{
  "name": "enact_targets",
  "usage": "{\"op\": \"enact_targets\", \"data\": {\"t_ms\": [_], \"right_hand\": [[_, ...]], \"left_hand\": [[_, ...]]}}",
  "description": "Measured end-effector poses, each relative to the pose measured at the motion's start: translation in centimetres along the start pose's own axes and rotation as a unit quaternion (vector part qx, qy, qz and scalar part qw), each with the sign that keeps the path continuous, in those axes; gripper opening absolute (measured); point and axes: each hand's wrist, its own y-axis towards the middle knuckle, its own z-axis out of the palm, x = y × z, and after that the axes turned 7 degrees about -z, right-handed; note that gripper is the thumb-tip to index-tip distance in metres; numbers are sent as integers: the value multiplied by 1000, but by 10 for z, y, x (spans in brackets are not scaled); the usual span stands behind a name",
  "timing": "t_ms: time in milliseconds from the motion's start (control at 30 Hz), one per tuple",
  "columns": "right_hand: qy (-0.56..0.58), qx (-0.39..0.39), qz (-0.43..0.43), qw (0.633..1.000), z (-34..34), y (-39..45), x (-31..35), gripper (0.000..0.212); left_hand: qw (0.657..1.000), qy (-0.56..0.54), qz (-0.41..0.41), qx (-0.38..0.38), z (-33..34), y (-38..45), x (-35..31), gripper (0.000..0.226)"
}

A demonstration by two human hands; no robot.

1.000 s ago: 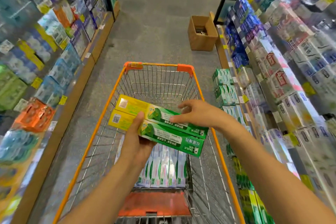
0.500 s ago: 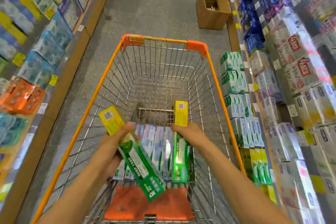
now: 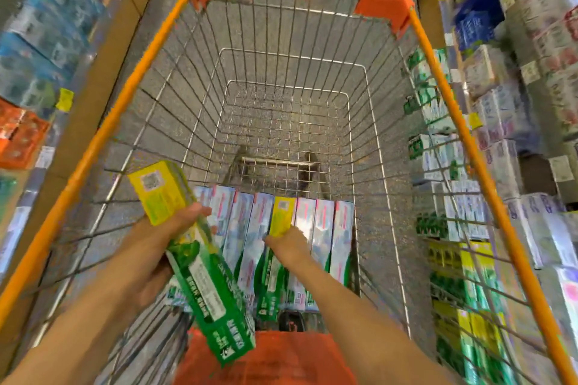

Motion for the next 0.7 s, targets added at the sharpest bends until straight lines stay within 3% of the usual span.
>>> {"op": "enact_targets", "data": {"t_ms": [133,233,400,500,567,633,700], "right_hand": [[-31,-3,-9,999,8,6,-1,31],[-114,7,-28,993,3,7,-1,42],[-140,78,-40,986,-22,-7,15,45],[-13,21,-90,996,-57,-43,53,50],[114,87,-118,983,-78,-77,81,51],[95,151,-147,973,-89,-105,97,50],[-3,139,-182,973,-95,-119,100,56]], "left_hand": [[1000,22,-9,16,7,10,7,70],[1000,-2,-18,25,16,18,9,46],[999,13,-18,31,31,27,15,43],[999,11,-23,20,37,29,16,44],[999,2,-34,33,46,29,15,53],[994,-7,-70,78,60,27,13,70],[989,13,-90,119,80,21,12,69]]}}
